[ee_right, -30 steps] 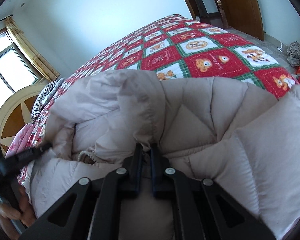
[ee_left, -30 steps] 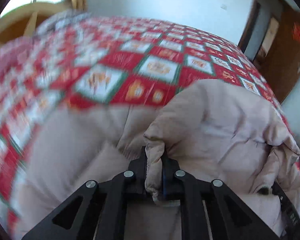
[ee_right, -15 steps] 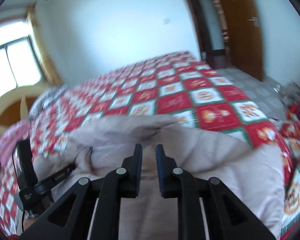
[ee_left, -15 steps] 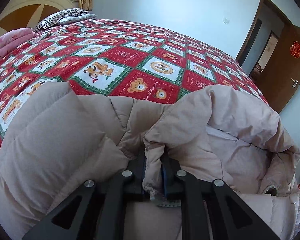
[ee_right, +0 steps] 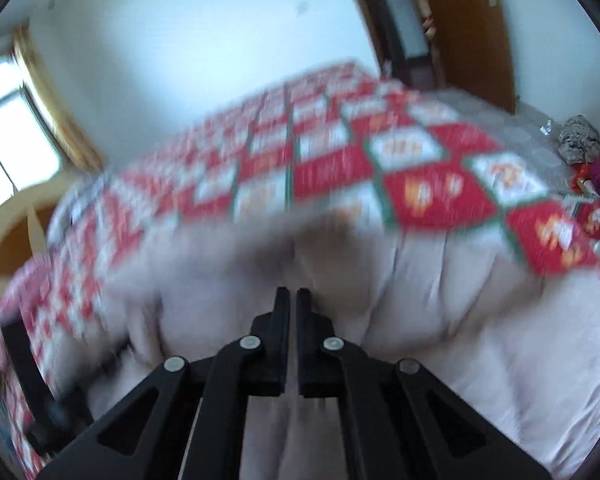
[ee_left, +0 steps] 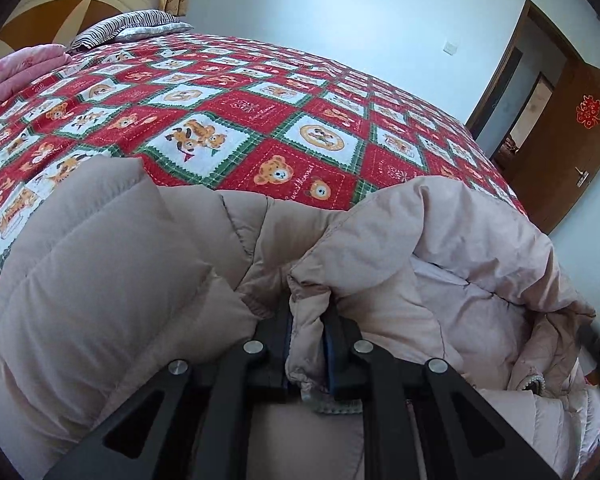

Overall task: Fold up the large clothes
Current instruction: 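Hold the hem with the left gripper while the right gripper grasps the jacket's other side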

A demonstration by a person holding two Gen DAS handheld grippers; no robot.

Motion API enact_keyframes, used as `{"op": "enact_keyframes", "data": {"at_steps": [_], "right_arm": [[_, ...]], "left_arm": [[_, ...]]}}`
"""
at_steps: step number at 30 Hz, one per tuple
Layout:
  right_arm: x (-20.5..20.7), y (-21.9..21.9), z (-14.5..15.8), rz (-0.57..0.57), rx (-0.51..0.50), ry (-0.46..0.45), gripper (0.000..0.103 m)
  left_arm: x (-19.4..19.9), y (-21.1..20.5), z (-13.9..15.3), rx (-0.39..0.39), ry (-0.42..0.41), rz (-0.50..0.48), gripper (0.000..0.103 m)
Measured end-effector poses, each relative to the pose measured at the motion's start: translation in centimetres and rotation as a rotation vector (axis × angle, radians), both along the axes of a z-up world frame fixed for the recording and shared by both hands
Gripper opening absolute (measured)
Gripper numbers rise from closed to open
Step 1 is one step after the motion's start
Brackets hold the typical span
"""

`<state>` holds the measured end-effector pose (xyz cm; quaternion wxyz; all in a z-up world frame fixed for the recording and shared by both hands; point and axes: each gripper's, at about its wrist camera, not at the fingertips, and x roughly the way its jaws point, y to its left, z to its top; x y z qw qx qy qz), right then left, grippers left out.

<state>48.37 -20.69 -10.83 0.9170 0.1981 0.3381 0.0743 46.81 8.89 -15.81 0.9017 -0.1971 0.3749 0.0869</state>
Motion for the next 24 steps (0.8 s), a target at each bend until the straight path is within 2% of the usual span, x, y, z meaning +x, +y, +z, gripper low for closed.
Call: {"op": "enact_keyframes", "data": {"at_steps": [2,5,8,11,13,14,16,18,21,22,24], "right_arm": [[1.8,-1.0,0.3,-0.043,0.052,-0.012,0.005],[4.6,-1.1,-0.5,-0.017,0.134,0.034,0.005],[5.3,0.9,-1.6,0.116,0.08,0.126,0.005],[3.3,2.0,-2.9,0.183,0.057,0.181,0.005],[1.8,1.2,-2.4,0.145,0.075,0.135,0.005],[0.9,0.5,-1.2,0.116,0.097,0.06,0.006],[0.7,-0.2,0.6,0.085,0.103,-0.025,0.006],[2.1,-0.6,2.1,0.054,0.089,-0.052,0.014],[5.5,-1.4,1.3,0.004,0.114,0.02,0.014],[6.8,-1.2,0.0,0.027,0.137,0.1,0.015],[7.5,0.1,-2.8,0.156,0.201,0.266,0.015]], "left_arm": [[0.0,-0.1,0.0,0.003,-0.001,-0.001,0.014],[0.0,0.0,0.0,0.002,-0.004,-0.003,0.014],[0.0,0.0,-0.1,-0.003,-0.006,-0.003,0.014],[0.0,0.0,-0.1,-0.01,-0.01,-0.005,0.014],[0.0,0.1,-0.1,-0.012,-0.011,-0.005,0.014],[0.0,0.1,-0.1,-0.012,-0.012,-0.005,0.014],[0.0,0.1,-0.1,-0.01,-0.011,-0.005,0.014],[-0.1,0.1,-0.1,-0.011,-0.012,-0.006,0.014],[0.0,0.1,-0.1,-0.017,-0.015,-0.006,0.014],[-0.1,0.2,-0.1,-0.02,-0.017,-0.007,0.014],[-0.1,0.2,-0.1,-0.024,-0.018,-0.007,0.014]]}}
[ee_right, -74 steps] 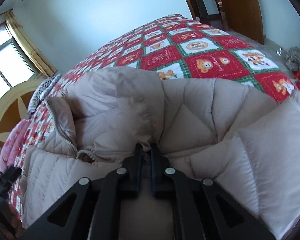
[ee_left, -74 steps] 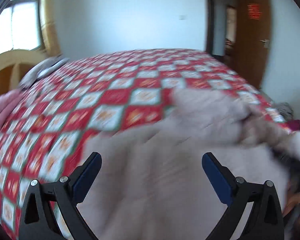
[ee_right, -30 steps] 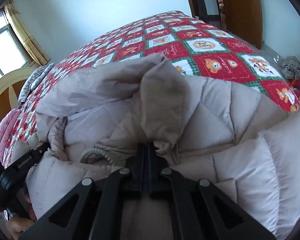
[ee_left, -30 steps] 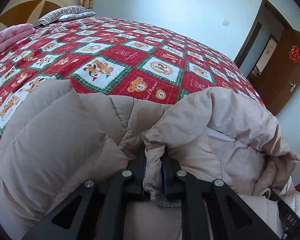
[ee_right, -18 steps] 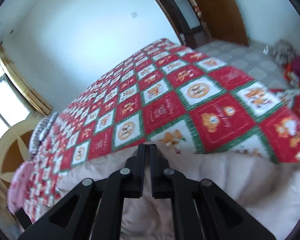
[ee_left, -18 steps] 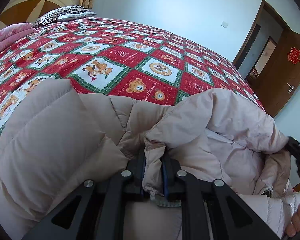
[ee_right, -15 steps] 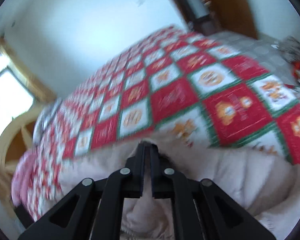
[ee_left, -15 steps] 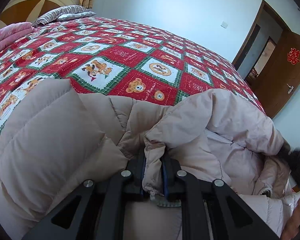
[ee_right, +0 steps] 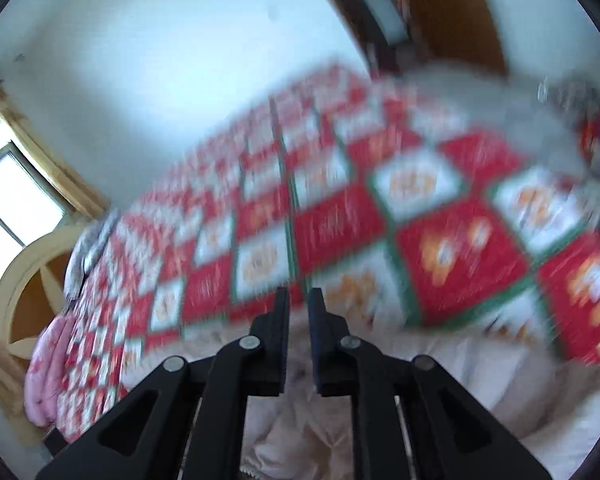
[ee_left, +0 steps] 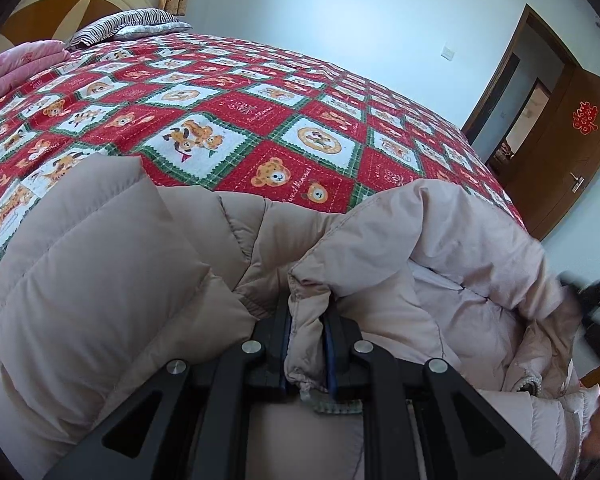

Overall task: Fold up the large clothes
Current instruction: 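Hold the hem with the left gripper while the right gripper grasps the jacket's other side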

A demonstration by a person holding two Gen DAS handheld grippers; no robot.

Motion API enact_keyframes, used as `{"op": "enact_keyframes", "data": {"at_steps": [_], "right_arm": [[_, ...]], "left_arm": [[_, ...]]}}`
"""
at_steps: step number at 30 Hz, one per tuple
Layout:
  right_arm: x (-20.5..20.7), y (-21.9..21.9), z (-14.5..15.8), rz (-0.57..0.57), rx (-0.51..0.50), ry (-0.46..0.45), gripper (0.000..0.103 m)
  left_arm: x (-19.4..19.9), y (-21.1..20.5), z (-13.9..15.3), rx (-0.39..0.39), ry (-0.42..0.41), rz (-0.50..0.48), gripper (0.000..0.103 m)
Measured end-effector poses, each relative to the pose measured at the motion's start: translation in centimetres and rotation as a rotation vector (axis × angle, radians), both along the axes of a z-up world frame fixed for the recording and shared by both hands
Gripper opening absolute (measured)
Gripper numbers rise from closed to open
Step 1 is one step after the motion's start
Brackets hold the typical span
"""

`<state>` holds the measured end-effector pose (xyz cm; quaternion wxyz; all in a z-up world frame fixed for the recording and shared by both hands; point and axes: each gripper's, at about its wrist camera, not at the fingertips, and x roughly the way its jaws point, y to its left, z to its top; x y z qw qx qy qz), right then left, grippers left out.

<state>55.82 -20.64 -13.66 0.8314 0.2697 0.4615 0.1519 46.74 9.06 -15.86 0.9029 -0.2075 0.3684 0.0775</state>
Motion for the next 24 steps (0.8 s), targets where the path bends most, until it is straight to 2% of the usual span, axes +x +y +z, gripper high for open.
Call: {"op": "enact_keyframes", "data": {"at_steps": [1,2,4,6,10,12,13,15,17,18,19,20,22,24], "right_arm": [[-0.4,1.1,-1.5,0.079,0.008,0.074,0.014],[-1.1,2.0,-2.5,0.135,-0.023,0.114,0.01],[-3.7,2.8,-3.0,0.158,-0.119,0.028,0.005],[-5.1,2.7,-3.5,0.127,-0.13,-0.045,0.001],[-4.9,3.0,-4.1,0.118,-0.152,-0.094,0.0],[-5.0,3.4,-4.2,0.124,-0.176,-0.116,0.0],[-5.3,3.5,-3.9,0.124,-0.181,-0.122,0.0],[-5.3,3.6,-3.7,0.123,-0.192,-0.132,0.0],[-5.0,3.3,-3.7,0.121,-0.187,-0.136,0.0],[-4.9,3.0,-3.5,0.12,-0.184,-0.136,0.0],[-4.9,3.0,-3.5,0.12,-0.184,-0.137,0.0],[-5.0,3.0,-3.5,0.12,-0.186,-0.139,0.0],[-5.1,3.1,-3.5,0.119,-0.189,-0.143,0.0],[-5.0,3.0,-3.4,0.118,-0.185,-0.144,0.0]], "left_arm": [[-0.1,0.1,0.0,-0.001,0.0,0.0,0.014],[-0.1,0.1,0.0,-0.002,-0.001,-0.001,0.014],[0.0,0.0,0.0,-0.004,-0.003,-0.002,0.015],[0.0,0.0,0.0,-0.004,-0.003,-0.005,0.015],[-0.2,0.5,0.0,-0.047,-0.01,-0.021,0.015],[-0.3,1.1,0.3,-0.087,0.021,-0.063,0.015],[-0.5,1.3,0.9,-0.088,0.056,-0.092,0.015],[-1.6,1.7,2.9,-0.063,0.068,-0.114,0.017],[-2.8,1.6,5.3,-0.002,0.02,-0.101,0.022],[-3.4,1.4,7.0,0.028,-0.032,-0.12,0.027],[-3.7,1.0,8.3,0.045,-0.072,-0.143,0.038],[-3.5,0.5,9.6,0.052,-0.106,-0.166,0.054],[-1.5,-1.2,11.7,0.044,-0.171,-0.226,0.072],[1.5,-2.6,12.3,0.046,-0.18,-0.259,0.073]]}}
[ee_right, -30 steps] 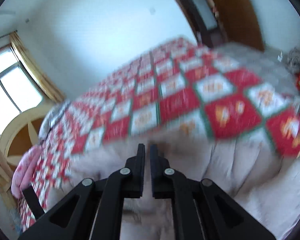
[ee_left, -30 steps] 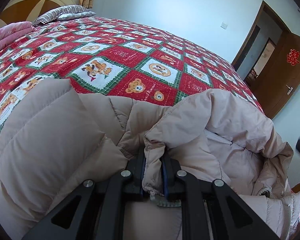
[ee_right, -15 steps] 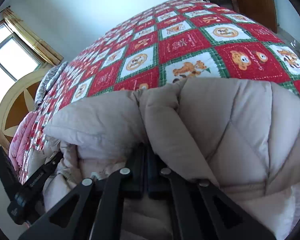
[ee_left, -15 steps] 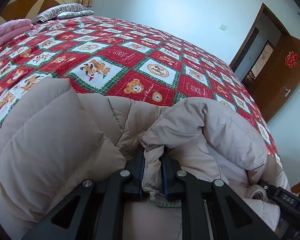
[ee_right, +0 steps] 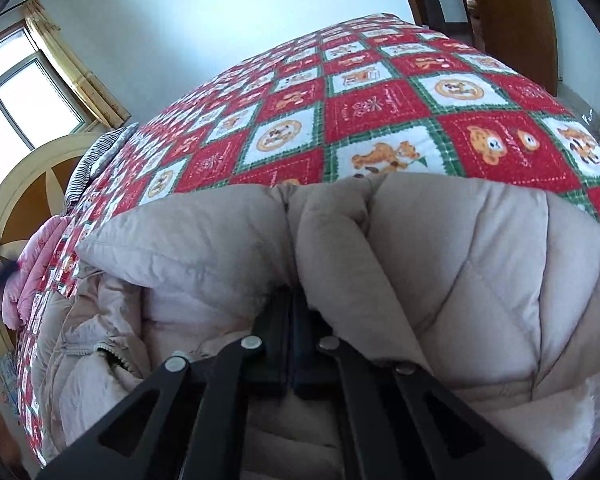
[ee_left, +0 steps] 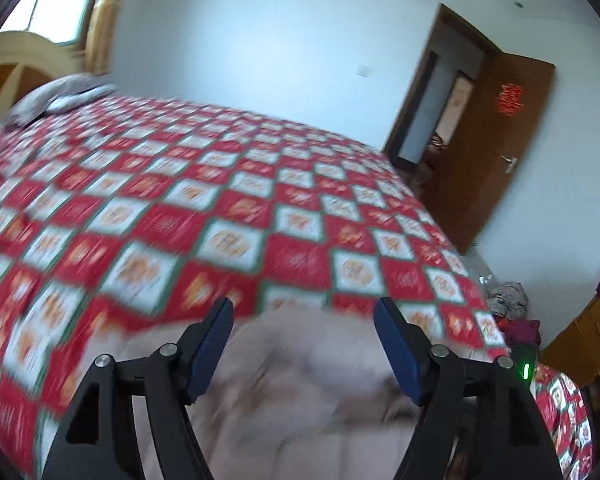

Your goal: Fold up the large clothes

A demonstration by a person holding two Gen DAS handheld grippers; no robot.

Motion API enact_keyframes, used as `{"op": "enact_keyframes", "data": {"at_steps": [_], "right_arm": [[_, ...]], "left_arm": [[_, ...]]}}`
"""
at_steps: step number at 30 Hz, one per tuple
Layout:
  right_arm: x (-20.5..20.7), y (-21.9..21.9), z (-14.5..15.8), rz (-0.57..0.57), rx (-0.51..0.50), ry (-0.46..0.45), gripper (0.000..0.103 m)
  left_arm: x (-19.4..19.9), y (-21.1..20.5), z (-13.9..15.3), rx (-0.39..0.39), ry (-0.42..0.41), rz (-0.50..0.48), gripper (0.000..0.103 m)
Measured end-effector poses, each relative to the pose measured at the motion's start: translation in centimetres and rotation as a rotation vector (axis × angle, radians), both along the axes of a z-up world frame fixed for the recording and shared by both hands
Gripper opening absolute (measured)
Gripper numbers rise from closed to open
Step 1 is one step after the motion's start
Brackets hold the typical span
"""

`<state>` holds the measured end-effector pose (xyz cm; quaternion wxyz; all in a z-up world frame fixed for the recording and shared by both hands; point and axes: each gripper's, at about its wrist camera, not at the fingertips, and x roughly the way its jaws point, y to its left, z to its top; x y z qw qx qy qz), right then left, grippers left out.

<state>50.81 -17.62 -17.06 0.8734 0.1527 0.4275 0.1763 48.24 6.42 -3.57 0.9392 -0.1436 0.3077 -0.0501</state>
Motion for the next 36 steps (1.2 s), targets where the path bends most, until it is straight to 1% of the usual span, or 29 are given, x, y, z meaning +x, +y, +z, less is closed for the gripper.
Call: {"op": "enact_keyframes", "data": {"at_steps": [2,4,5,7,8,9,11,14,16,17,19,20,21,22,23,25,27,28,29,31,35,36], "right_arm": [[0.0,-0.1,0.0,0.0,0.009,-0.001,0.0],[0.0,-0.2,-0.1,0.0,0.014,0.0,0.0],[0.0,-0.2,-0.1,0.0,0.017,0.0,0.0],[0.0,-0.3,-0.1,0.001,0.026,-0.001,0.0],[0.0,-0.3,-0.1,0.001,0.031,-0.002,0.0],[-0.1,-0.4,-0.1,0.001,0.033,-0.003,0.0],[-0.1,-0.3,0.0,0.002,0.028,-0.004,0.0],[-0.4,0.0,0.4,-0.004,0.007,-0.018,0.0],[-0.9,-0.1,1.1,-0.021,-0.009,-0.02,0.0],[-1.5,-0.1,2.2,-0.037,-0.026,-0.037,0.003],[-2.4,0.2,4.3,-0.046,-0.025,-0.11,0.012],[-2.7,0.6,5.8,-0.045,-0.027,-0.161,0.014],[-2.7,1.1,6.7,-0.04,-0.033,-0.187,0.014],[-2.3,1.8,7.2,-0.031,-0.048,-0.202,0.014],[-1.6,2.7,7.3,-0.011,-0.07,-0.193,0.014],[0.6,4.9,5.7,0.043,-0.144,-0.112,0.014],[1.8,6.1,3.0,0.05,-0.241,-0.048,0.013],[2.0,6.1,1.9,0.051,-0.238,-0.027,0.01],[2.1,5.9,1.5,0.046,-0.221,-0.029,0.009],[2.1,5.8,1.2,0.045,-0.222,-0.03,0.008],[2.1,7.1,1.0,0.053,-0.32,-0.045,0.008],[2.1,7.1,1.0,0.054,-0.324,-0.045,0.008]], "left_arm": [[3.5,-1.4,-1.0,-0.013,0.06,-0.042,0.073],[6.5,-2.6,-3.7,-0.001,0.16,-0.062,0.073],[7.3,-2.8,-5.4,0.016,0.21,-0.052,0.073],[7.5,-3.0,-8.4,0.042,0.287,-0.049,0.073],[6.7,-3.2,-9.4,0.054,0.275,-0.062,0.073],[5.4,-3.4,-9.9,0.087,0.227,-0.07,0.073],[4.0,-3.9,-10.3,0.128,0.185,-0.05,0.073],[4.2,-4.7,-10.8,0.192,0.189,-0.029,0.074],[4.6,-4.8,-11.1,0.209,0.202,-0.033,0.074],[5.0,-4.6,-11.2,0.206,0.207,-0.032,0.074],[4.8,-4.6,-11.4,0.205,0.209,-0.03,0.074],[4.9,-4.7,-11.5,0.214,0.211,-0.028,0.074],[4.9,-4.8,-11.5,0.222,0.212,-0.027,0.074],[4.9,-4.8,-11.5,0.227,0.213,-0.027,0.074],[4.9,-4.8,-11.5,0.224,0.212,-0.027,0.074],[4.8,-5.0,-11.5,0.225,0.212,-0.026,0.074],[4.8,-5.0,-11.5,0.229,0.207,-0.026,0.074],[4.8,-5.0,-11.4,0.228,0.205,-0.025,0.074],[4.8,-5.0,-11.5,0.229,0.206,-0.025,0.074],[4.7,-5.2,-11.4,0.248,0.209,-0.022,0.074],[4.7,-5.5,-11.5,0.277,0.216,-0.011,0.073],[4.8,-5.4,-11.5,0.275,0.218,-0.009,0.073]]}}
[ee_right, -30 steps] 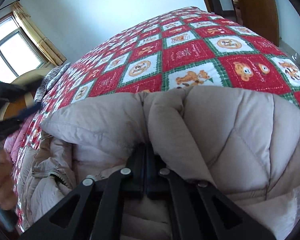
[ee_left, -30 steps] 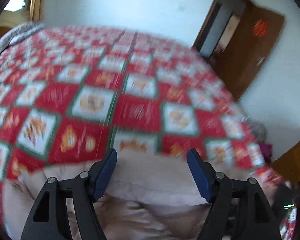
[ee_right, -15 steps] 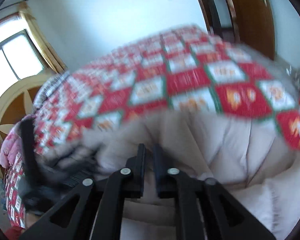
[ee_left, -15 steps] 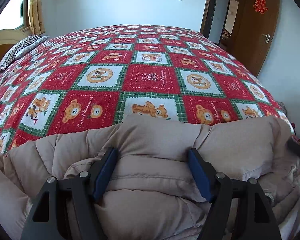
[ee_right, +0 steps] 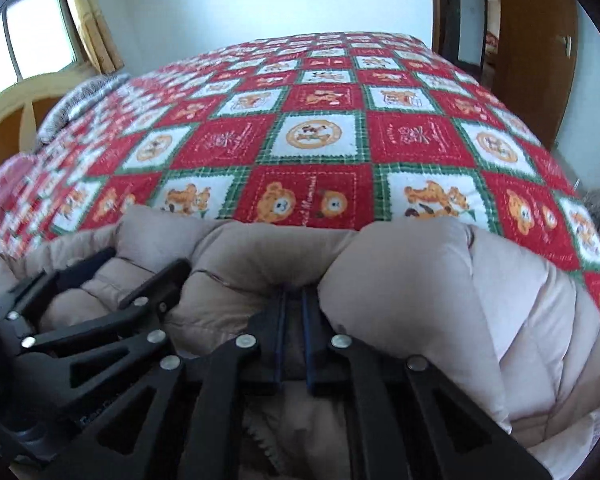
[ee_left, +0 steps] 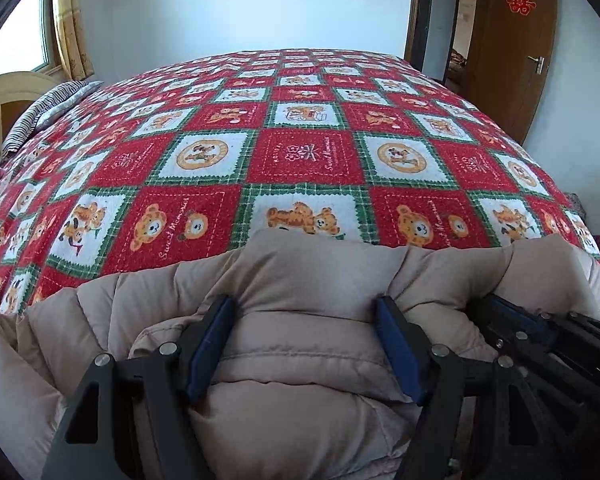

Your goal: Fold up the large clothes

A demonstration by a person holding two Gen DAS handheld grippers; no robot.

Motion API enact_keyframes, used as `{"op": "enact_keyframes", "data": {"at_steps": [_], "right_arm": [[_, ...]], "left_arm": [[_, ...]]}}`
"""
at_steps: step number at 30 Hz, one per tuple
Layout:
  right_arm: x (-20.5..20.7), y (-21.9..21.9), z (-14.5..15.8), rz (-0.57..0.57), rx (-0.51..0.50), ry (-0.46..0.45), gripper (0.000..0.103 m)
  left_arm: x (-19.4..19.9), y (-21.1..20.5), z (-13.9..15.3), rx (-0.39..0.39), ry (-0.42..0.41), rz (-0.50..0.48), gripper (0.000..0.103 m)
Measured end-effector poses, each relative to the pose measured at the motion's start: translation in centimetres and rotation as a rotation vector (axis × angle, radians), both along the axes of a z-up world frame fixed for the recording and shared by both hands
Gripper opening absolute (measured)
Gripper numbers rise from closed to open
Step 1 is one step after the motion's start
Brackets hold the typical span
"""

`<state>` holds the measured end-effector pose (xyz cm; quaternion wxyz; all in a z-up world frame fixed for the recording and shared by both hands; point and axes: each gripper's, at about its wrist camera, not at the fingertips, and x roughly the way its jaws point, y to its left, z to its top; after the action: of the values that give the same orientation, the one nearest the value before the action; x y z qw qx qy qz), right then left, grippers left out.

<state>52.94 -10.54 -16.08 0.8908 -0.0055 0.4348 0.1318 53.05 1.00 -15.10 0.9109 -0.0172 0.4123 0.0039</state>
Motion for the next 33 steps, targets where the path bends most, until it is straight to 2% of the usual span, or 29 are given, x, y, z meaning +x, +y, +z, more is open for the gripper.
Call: {"op": "enact_keyframes", "data": {"at_steps": [6,10,11,14,15,16,20,23,25,26,27,29,30,33], "right_arm": [[0.2,-1.4,-0.5,-0.003,0.102,0.013,0.005],[-0.1,-0.7,-0.4,-0.006,0.052,-0.008,0.004],[-0.2,-0.4,-0.3,-0.007,0.031,-0.016,0.004],[-0.2,-0.2,-0.3,-0.009,0.015,-0.023,0.004],[-0.2,-0.2,-0.3,-0.011,0.011,-0.026,0.004],[-0.2,-0.1,-0.3,-0.012,0.003,-0.029,0.004],[-0.3,0.3,0.0,-0.014,-0.037,-0.042,0.005],[-0.4,0.4,0.5,-0.017,-0.053,-0.021,0.007],[-0.9,-0.7,1.9,-0.04,0.016,-0.004,0.008],[-1.5,-1.9,2.8,-0.062,0.082,-0.019,0.01],[-1.8,-2.6,3.1,-0.082,0.099,-0.028,0.015],[-1.7,-3.6,2.5,-0.129,0.068,-0.006,0.018],[-1.3,-3.9,1.2,-0.122,0.06,0.029,0.019],[-1.1,-3.8,0.2,-0.103,0.08,-0.014,0.019]], "left_arm": [[-0.7,0.3,1.4,-0.001,0.024,-0.021,0.072],[-2.9,2.1,5.2,0.093,-0.111,0.038,0.072],[-2.9,2.5,5.3,0.1,-0.113,0.049,0.072],[-1.4,3.9,1.9,0.087,0.007,0.07,0.072],[-1.0,4.3,0.5,0.053,0.036,0.069,0.072],[-1.0,4.4,0.4,0.04,0.021,0.074,0.072],[-0.6,3.5,-0.1,0.091,0.005,0.077,0.074],[-0.8,3.8,-0.1,0.069,0.003,0.081,0.075],[-0.7,4.0,-0.2,0.063,0.002,0.081,0.075],[-0.7,4.1,-0.2,0.063,0.002,0.081,0.075],[-0.7,4.1,-0.1,0.064,0.001,0.081,0.075],[-0.7,4.0,-0.1,0.066,0.0,0.082,0.075],[-0.7,4.0,-0.1,0.068,0.0,0.082,0.075],[-0.7,4.0,-0.1,0.072,-0.001,0.083,0.075]]}}
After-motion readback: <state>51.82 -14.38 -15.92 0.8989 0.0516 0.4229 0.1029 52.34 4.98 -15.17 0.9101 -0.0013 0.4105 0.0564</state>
